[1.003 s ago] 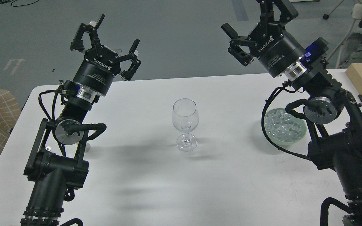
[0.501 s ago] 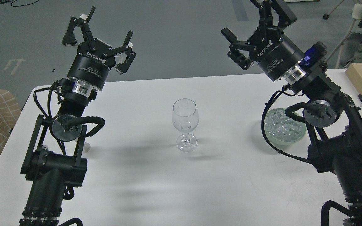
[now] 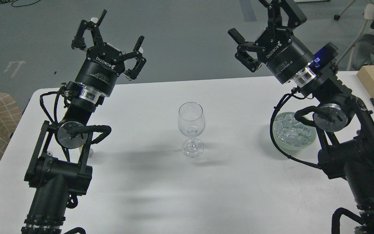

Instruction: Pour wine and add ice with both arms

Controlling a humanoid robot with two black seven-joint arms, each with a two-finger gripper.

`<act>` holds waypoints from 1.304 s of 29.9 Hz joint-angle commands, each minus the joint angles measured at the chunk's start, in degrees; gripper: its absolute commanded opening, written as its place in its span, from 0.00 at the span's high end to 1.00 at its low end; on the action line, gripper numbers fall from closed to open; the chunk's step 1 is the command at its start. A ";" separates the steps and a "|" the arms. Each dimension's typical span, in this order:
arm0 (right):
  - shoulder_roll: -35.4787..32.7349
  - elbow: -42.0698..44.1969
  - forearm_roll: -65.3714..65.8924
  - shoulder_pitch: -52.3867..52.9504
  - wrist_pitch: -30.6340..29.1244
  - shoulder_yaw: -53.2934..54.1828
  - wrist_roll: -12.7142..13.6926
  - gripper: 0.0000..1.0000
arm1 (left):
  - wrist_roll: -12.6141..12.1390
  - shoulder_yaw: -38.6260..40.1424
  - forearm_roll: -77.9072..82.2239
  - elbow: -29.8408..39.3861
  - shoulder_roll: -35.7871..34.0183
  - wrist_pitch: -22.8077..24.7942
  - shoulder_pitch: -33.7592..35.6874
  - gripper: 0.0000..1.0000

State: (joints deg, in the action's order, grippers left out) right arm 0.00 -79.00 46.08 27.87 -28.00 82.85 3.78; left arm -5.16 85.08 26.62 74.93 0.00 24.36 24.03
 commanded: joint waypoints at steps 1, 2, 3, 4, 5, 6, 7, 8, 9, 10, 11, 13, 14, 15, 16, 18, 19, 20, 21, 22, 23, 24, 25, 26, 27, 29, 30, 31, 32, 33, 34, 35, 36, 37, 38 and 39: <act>0.00 -0.10 -0.02 0.08 0.00 -0.23 0.00 0.00 | -0.02 -0.09 0.01 -0.05 0.00 0.24 0.06 0.00; 0.00 -0.19 -0.02 0.08 0.00 -0.23 0.00 0.00 | 0.06 -0.09 0.01 -0.05 0.00 0.51 0.06 0.00; 0.00 -0.19 -0.02 0.08 0.00 -0.23 0.00 0.00 | -0.02 -0.09 0.01 -0.05 0.00 1.03 -0.03 0.00; 0.00 -0.19 -0.02 0.08 0.00 -0.23 0.00 0.00 | -0.02 -0.09 0.01 -0.05 0.00 1.21 0.05 0.00; 0.00 -0.28 -0.02 0.08 0.00 -0.23 0.00 0.00 | -0.02 -0.09 0.10 -0.22 0.00 1.56 0.14 0.00; 0.00 -0.28 -0.02 0.00 0.00 -0.23 0.00 0.00 | -0.02 -0.09 0.19 -0.40 0.00 1.74 0.23 0.00; 0.00 -0.28 -0.02 -0.01 0.00 -0.23 0.00 0.00 | -0.02 -0.09 0.19 -0.40 0.00 1.74 0.23 0.00; 0.00 -0.28 -0.02 0.08 0.00 -0.23 0.00 0.00 | -0.02 -0.09 0.19 -0.40 0.00 1.74 0.32 0.00; 0.00 -0.36 -0.02 0.08 0.00 -0.23 0.00 0.00 | -0.02 -0.09 0.19 -0.40 0.00 1.74 0.41 0.00; 0.00 -0.37 -0.02 0.08 0.00 -0.23 0.09 0.00 | -0.02 -0.09 0.19 -0.40 0.00 1.74 0.41 0.00; 0.00 -0.37 -0.02 0.08 0.00 -0.23 0.00 0.00 | -0.02 -0.09 0.19 -0.40 0.00 1.83 0.41 0.00; 0.00 -0.45 -0.02 0.08 0.00 -0.23 0.00 0.00 | -0.11 -0.09 0.19 -0.31 0.00 1.74 0.41 0.00; 0.00 -0.45 -0.02 0.08 0.00 -0.23 0.00 0.00 | -0.37 -0.01 0.10 -0.22 0.00 1.13 0.58 0.00; 0.00 -0.45 -0.02 0.00 0.00 -0.23 0.00 0.00 | -0.46 0.08 0.10 -0.22 0.00 0.69 0.67 0.00; 0.00 -0.45 -0.02 -0.09 0.00 -0.23 0.00 0.00 | -0.46 0.26 -0.34 -0.05 0.00 -0.88 0.93 0.00; 0.00 -0.45 -0.02 -0.27 0.00 -0.23 -0.09 0.00 | -0.03 0.43 -0.69 0.65 0.00 -6.24 1.20 0.00; 0.00 -0.45 -0.02 -0.70 0.00 -0.14 -0.09 0.00 | 0.15 0.61 -0.87 1.44 0.00 -10.52 1.89 0.00; 0.00 -0.54 -0.02 -0.97 0.00 -0.14 -0.09 0.00 | 0.15 0.78 -0.96 2.06 0.00 -12.65 2.51 0.00; 0.00 -0.54 -0.02 -1.15 0.00 -0.14 -0.09 0.00 | 0.15 0.96 -1.04 2.59 0.00 -14.68 3.04 0.00; 0.00 -0.54 -0.02 -1.24 0.00 -0.14 -0.09 0.00 | 0.33 1.14 -1.13 3.20 0.00 -17.57 3.91 0.00; 0.00 -0.54 -0.02 -1.50 0.00 -0.14 -0.09 0.00 | 0.76 1.05 -1.05 3.64 0.00 -20.29 4.36 0.00; 0.00 -0.54 -0.02 -1.67 0.00 -0.14 -0.09 0.00 | 1.29 1.14 -1.04 3.99 0.00 -21.37 4.36 0.00; 0.00 -0.63 -0.02 -2.11 0.00 0.12 -0.18 0.00 | 2.16 1.22 -1.04 5.30 0.00 -23.99 4.36 0.00; 0.00 -0.63 -0.02 -2.29 0.00 0.29 -0.18 0.00 | 2.61 1.23 -1.04 6.10 0.00 -25.49 4.19 0.00; 0.00 -0.72 -0.02 -2.55 0.00 0.38 -0.26 0.00 | 3.05 1.23 -1.04 6.63 0.00 -27.16 3.93 0.00; 0.00 -1.59 -0.02 -3.34 0.00 0.56 -0.26 0.00 | 2.71 1.22 -1.04 8.73 0.00 -32.25 2.09 0.00; 0.00 -1.94 -0.02 -3.69 0.00 0.56 -0.35 0.00 | 2.70 1.23 -1.13 9.35 0.00 -32.88 1.38 0.00; 0.00 -2.73 -0.11 -4.22 0.00 0.65 -0.35 0.00 | 2.61 1.40 -1.13 10.23 0.00 -33.50 0.33 0.00; 0.00 -3.00 -0.11 -4.31 0.00 0.65 -0.44 0.00 | 2.61 1.57 -1.22 10.59 0.00 -33.51 -0.03 0.00; 0.00 -3.18 -0.11 -4.40 0.00 0.73 -0.44 0.00 | 2.53 1.66 -1.22 10.94 0.00 -33.68 -0.21 0.00; 0.00 -3.44 -0.11 -4.75 0.00 1.00 -0.44 0.00 | 2.44 1.75 -1.57 11.38 0.00 -34.12 -0.38 0.00; 0.00 -3.44 -0.11 -4.84 0.00 1.17 -0.44 0.00 | 2.44 1.84 -1.92 11.38 0.00 -34.47 -0.38 0.00; 0.00 -3.53 -0.11 -5.19 0.00 1.61 -0.44 0.00 | 2.26 1.84 -2.45 11.38 0.00 -35.25 -0.38 0.00; 0.00 -3.88 -0.11 -5.45 0.00 2.05 -0.44 0.00 | 2.17 1.93 -2.71 11.38 0.00 -35.87 -0.38 0.00; 0.00 -4.05 -0.11 -5.72 0.00 2.14 -0.44 0.00 | 2.17 1.93 -2.71 11.64 0.00 -35.70 -0.38 0.00; 0.00 -4.49 -0.11 -6.33 0.00 2.14 -0.44 0.00 | 3.13 1.84 -2.63 12.60 0.00 -35.18 -0.73 0.00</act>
State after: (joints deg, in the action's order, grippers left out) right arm 0.00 -82.69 45.97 22.62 -28.00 84.56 3.34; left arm -2.89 86.95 24.25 86.28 0.00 -10.85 23.69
